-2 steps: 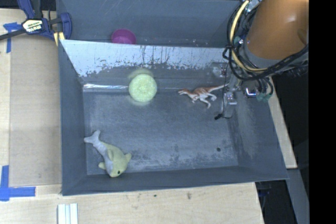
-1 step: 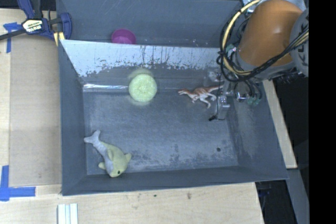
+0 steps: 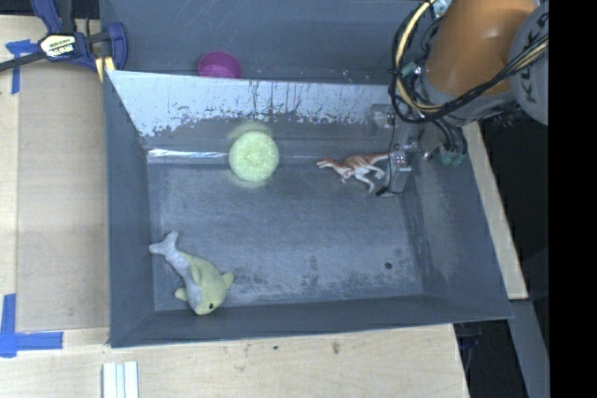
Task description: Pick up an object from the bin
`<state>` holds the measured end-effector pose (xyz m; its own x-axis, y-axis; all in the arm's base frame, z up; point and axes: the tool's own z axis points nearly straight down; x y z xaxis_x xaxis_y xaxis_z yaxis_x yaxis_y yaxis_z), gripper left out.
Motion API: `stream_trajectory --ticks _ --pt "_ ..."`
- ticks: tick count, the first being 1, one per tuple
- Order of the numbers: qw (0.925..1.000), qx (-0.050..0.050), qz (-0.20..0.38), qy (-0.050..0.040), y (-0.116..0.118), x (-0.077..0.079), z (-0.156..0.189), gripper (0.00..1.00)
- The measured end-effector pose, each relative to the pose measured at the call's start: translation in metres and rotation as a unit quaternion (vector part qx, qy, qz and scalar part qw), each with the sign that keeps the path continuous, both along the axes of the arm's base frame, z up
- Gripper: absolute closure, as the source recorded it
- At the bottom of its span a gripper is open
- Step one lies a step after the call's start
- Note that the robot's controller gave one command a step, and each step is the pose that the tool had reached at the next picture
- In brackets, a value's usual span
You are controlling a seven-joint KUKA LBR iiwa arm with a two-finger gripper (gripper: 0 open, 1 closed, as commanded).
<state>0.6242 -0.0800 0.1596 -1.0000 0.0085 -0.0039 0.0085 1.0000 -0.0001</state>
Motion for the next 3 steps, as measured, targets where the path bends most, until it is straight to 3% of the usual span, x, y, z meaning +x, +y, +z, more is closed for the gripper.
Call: stream_trajectory --ticks 1,2,3 --pt "0.9911 0.0 -0.133 -0.001 -0.005 0.0 0.001 0.0" --pt "0.998 0.0 -0.064 -0.0015 -0.011 0.003 -0.077 0.0" --pt "0.9911 0.001 -0.133 -0.0014 -0.02 0.004 -0.098 1.0"
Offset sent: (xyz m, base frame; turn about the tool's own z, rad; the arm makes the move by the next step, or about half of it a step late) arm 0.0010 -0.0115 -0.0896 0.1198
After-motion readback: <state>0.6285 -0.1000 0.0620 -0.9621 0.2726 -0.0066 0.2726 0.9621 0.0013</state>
